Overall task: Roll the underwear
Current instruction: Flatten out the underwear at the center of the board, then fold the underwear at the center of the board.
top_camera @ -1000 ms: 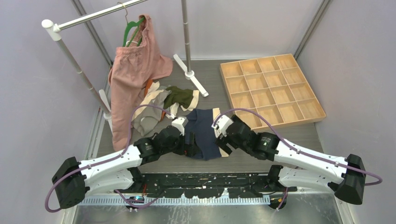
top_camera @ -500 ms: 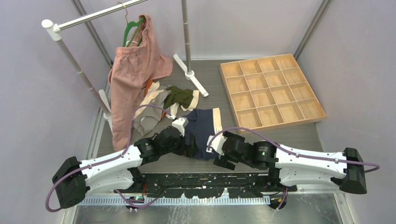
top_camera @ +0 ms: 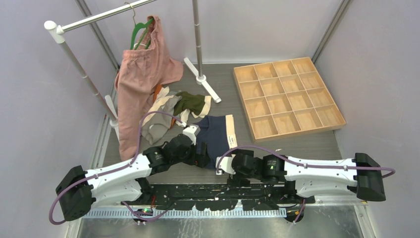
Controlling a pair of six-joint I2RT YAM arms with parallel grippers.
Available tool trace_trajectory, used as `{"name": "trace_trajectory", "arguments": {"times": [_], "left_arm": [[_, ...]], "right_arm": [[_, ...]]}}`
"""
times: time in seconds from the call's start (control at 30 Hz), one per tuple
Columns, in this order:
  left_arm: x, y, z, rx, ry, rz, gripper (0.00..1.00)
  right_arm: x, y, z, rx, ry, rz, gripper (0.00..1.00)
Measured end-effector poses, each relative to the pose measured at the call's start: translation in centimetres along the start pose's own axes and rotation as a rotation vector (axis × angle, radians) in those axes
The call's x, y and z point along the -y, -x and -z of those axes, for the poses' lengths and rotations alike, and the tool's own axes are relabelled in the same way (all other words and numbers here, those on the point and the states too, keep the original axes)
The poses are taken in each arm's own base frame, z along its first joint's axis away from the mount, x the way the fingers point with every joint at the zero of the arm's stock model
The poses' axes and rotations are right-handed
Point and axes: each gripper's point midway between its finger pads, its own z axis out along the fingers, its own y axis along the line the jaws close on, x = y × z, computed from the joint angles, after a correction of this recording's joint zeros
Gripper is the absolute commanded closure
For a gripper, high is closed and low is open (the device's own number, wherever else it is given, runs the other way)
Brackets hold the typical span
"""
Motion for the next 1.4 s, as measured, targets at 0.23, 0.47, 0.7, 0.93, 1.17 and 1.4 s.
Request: {"name": "trace_trajectory", "arguments": {"times": [0.23, 0.47, 0.7, 0.93, 1.17, 1.4], "left_arm": [[0.0, 0.0, 0.0, -0.002, 0.002, 0.001, 0.07], [-0.1, -0.1, -0.1, -0.001, 0.007, 0.005, 0.07], [-0.4, 0.1, -0.1, 0.008, 0.023, 0.008, 0.07], [-1.5, 0.1, -0.3, 0.031, 0.082, 0.036, 0.07], [-2.0, -0.2, -0.5, 0.027, 0.104, 0.047, 0.07], [-2.6, -1.0, -0.7, 0.012, 0.119, 0.057, 0.08]], "right_arm": [[-0.7, -1.2, -1.2, -0.045, 0.027, 0.086, 0.02], [-0.9, -1.9, -2.0, -0.090, 0.028, 0.097, 0.02], [-0.7, -1.9, -2.6, -0.096, 0.010, 0.098, 0.02], [-1.1, -2.9, -3.2, -0.098, 0.006, 0.098, 0.03], [-0.8, -2.6, -3.5, -0.085, -0.015, 0.094, 0.07], [0.9, -2.3, -4.5, -0.084, -0.084, 0.053, 0.24]]}}
